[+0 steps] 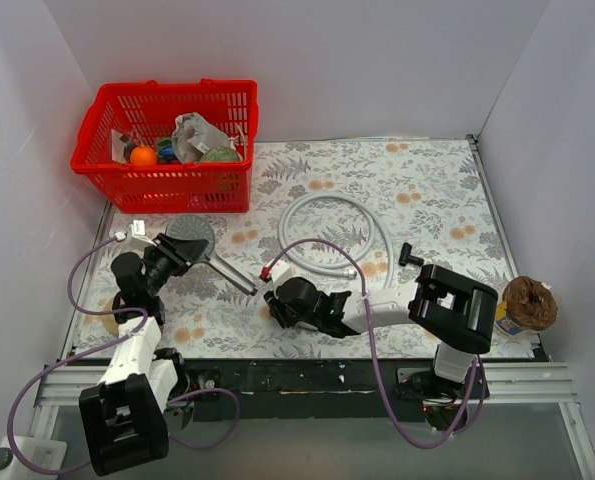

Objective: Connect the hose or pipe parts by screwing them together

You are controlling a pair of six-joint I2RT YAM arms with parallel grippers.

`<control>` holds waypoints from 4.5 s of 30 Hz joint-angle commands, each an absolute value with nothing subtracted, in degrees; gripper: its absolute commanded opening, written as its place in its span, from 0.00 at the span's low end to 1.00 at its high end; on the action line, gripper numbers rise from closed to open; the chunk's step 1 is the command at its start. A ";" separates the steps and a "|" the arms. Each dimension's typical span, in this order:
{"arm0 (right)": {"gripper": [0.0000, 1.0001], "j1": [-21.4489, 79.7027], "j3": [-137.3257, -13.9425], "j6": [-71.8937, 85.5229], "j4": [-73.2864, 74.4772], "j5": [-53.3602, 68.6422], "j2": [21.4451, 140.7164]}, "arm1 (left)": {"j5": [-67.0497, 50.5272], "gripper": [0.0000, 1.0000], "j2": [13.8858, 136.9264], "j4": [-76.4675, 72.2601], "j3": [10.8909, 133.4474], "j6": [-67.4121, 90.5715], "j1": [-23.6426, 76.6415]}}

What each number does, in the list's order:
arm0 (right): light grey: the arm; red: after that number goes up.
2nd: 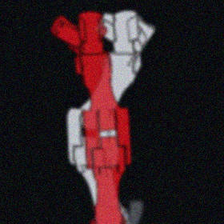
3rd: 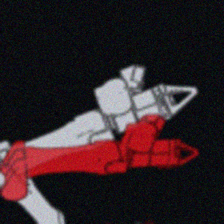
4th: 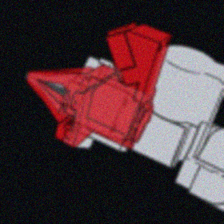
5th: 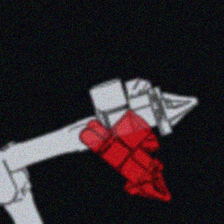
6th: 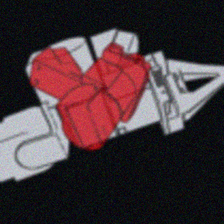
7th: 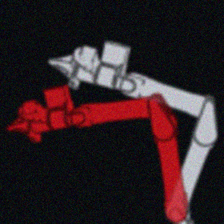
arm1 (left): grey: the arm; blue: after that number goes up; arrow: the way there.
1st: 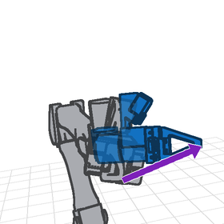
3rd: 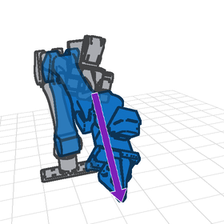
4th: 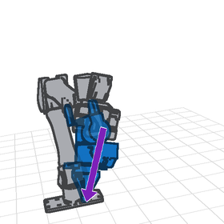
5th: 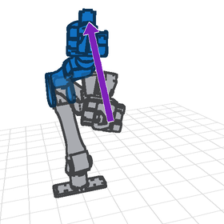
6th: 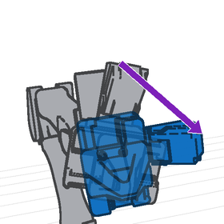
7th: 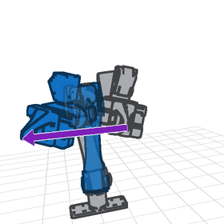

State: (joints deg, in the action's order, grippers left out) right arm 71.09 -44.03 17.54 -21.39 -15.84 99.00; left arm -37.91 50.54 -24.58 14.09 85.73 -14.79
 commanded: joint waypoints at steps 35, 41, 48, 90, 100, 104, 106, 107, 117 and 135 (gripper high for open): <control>0.60 66.53 -45.17 6.68 -20.48 -8.53 96.24 | -37.18 0.00 49.22 -25.58 14.85 84.46 -14.24; 0.49 65.74 -46.23 6.77 -20.21 -7.56 97.56 | -37.44 0.00 49.39 -25.66 15.03 84.55 -14.24; 0.27 65.21 -47.72 6.77 -19.51 -5.80 98.52 | -37.44 0.00 49.31 -25.66 15.03 84.55 -14.15; 0.01 67.94 -44.12 15.29 -32.43 -4.65 91.58 | -38.14 0.00 49.66 -26.72 13.36 84.99 -13.10; 0.01 67.94 -46.14 15.99 -34.97 -6.68 92.02 | -39.11 0.00 50.54 -27.68 13.10 84.99 -11.78; 0.01 67.94 -46.93 16.17 -35.16 -5.89 92.37 | -40.34 0.00 51.24 -28.74 13.10 85.08 -10.90; 0.01 67.94 -47.20 16.43 -35.51 -5.36 92.55 | -40.43 0.00 51.33 -29.00 13.18 85.25 -10.72; 0.01 67.94 -47.37 16.35 -35.51 -4.40 92.72 | -39.99 0.00 51.24 -28.92 13.10 85.34 -10.72; 0.01 68.82 -47.02 16.17 -35.77 -6.85 92.29 | -39.11 0.00 50.10 -27.95 12.75 87.54 -10.72; 0.01 69.00 -40.96 15.38 -39.63 -11.34 86.83 | -38.41 0.00 50.98 -27.69 12.48 86.40 -10.72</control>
State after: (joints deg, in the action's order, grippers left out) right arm 69.04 -40.58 14.90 -30.61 -10.11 89.17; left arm -36.03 51.44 -27.11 13.30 87.90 -11.14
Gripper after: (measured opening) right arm 0.310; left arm 0.294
